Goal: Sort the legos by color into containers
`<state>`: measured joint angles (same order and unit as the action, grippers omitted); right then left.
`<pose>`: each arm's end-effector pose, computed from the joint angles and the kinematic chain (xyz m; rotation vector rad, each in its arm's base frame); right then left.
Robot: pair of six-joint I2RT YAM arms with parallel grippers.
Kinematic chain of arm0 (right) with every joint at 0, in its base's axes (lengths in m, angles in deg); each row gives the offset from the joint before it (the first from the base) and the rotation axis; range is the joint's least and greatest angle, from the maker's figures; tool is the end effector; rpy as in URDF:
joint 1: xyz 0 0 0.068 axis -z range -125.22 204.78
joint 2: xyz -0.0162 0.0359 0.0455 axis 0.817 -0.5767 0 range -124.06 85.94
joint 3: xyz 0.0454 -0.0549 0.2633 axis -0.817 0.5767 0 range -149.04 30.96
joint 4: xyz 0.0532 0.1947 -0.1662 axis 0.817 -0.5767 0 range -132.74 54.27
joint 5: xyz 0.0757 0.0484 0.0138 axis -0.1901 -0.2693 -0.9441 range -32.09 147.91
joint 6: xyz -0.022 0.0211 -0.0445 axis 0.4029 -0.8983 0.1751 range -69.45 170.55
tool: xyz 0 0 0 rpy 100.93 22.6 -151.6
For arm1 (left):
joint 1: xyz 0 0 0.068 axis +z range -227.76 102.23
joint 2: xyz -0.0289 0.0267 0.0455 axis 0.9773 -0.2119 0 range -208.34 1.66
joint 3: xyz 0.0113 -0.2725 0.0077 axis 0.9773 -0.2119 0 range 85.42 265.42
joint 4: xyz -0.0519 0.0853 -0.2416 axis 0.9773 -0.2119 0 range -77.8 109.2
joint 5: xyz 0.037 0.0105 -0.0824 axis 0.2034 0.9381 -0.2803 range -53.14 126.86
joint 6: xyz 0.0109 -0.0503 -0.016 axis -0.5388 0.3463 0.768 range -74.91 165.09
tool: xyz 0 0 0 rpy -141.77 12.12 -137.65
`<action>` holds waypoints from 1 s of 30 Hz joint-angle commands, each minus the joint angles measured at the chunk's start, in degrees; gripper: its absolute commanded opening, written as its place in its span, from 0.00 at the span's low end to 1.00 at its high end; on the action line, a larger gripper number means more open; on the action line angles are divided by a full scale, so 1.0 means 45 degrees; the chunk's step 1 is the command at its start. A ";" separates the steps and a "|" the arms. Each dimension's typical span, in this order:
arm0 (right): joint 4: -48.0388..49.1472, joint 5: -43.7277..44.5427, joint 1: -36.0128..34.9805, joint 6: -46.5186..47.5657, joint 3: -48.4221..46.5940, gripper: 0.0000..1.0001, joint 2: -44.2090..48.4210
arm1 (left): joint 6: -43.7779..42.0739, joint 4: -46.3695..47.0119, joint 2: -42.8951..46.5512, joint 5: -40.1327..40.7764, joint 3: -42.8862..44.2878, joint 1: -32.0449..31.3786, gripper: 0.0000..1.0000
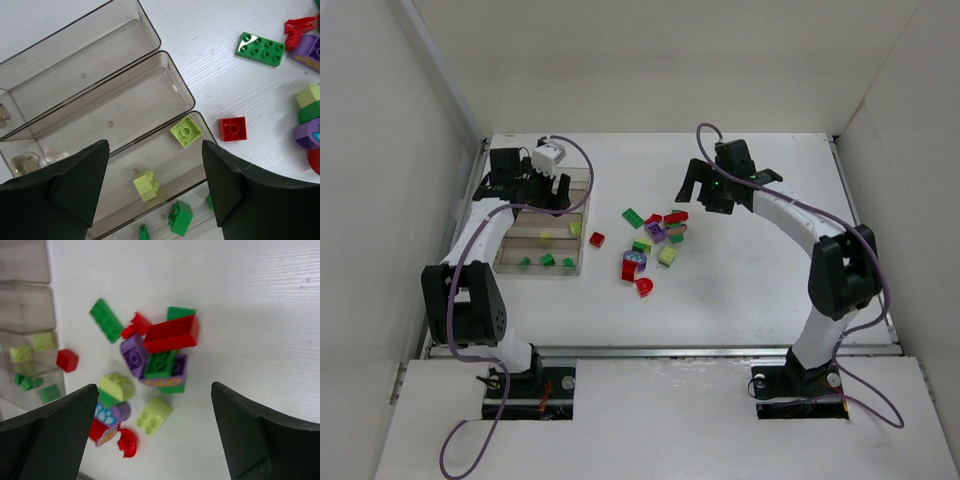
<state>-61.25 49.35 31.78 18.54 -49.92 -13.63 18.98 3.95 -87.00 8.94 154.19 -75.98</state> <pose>0.3601 0.1586 0.2759 0.1139 2.4220 0.6337 0.3512 -0.0057 0.2898 0.7060 1.9923 -0.2435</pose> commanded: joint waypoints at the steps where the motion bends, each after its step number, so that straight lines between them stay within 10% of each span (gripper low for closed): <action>1: -0.0052 0.0320 0.0268 -0.0699 -0.0814 1.00 -0.0957 | 0.0800 0.0437 0.0406 -0.0651 0.0420 -0.0083 0.72; 30: 0.0749 -0.1263 0.0386 -0.2965 -0.1675 0.89 -0.4534 | 0.1583 0.1161 0.1109 -0.1002 -0.0556 -0.0513 0.72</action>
<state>-60.29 44.68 33.35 6.54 -57.68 -33.76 25.10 7.19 -85.10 6.23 151.76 -78.37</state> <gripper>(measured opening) 0.891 0.719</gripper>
